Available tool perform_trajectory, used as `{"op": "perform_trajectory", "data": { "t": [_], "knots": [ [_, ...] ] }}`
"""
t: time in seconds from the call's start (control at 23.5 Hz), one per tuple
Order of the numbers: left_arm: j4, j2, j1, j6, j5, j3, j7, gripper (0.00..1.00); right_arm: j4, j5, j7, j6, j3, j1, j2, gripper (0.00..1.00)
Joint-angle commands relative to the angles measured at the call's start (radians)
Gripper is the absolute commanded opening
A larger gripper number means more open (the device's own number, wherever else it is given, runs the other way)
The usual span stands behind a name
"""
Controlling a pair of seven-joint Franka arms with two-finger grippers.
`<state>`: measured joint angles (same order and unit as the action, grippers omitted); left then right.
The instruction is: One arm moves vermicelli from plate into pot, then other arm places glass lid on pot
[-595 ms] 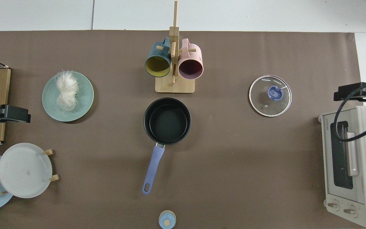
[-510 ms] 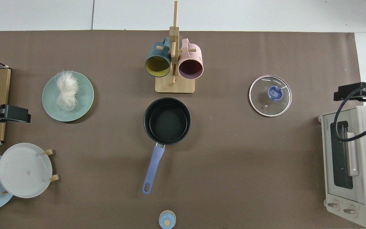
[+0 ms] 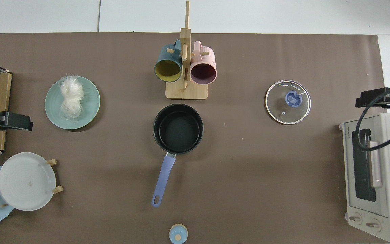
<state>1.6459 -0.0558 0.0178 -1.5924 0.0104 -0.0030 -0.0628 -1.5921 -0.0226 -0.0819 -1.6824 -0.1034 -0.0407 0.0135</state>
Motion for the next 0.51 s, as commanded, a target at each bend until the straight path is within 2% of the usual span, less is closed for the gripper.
{"op": "perform_trajectory", "data": {
  "t": [0.0,0.08,0.34,0.47],
  "knots": [
    [-0.015,0.007,-0.01,0.0,0.008,0.005,0.008,1.0,-0.003,-0.019,0.014,0.009,-0.002,0.001,0.011,1.0],
    [-0.015,0.01,-0.009,-0.032,0.0,0.008,-0.003,1.0,-0.003,-0.02,0.014,0.009,-0.002,0.001,0.009,1.0],
    [-0.015,0.024,0.004,-0.234,-0.012,0.017,-0.003,1.0,-0.003,-0.019,0.014,0.009,-0.002,0.002,0.009,1.0],
    [-0.014,0.037,0.005,-0.285,-0.014,0.023,-0.005,1.0,-0.003,-0.019,0.014,0.009,-0.002,0.002,0.009,1.0]
  ]
}}
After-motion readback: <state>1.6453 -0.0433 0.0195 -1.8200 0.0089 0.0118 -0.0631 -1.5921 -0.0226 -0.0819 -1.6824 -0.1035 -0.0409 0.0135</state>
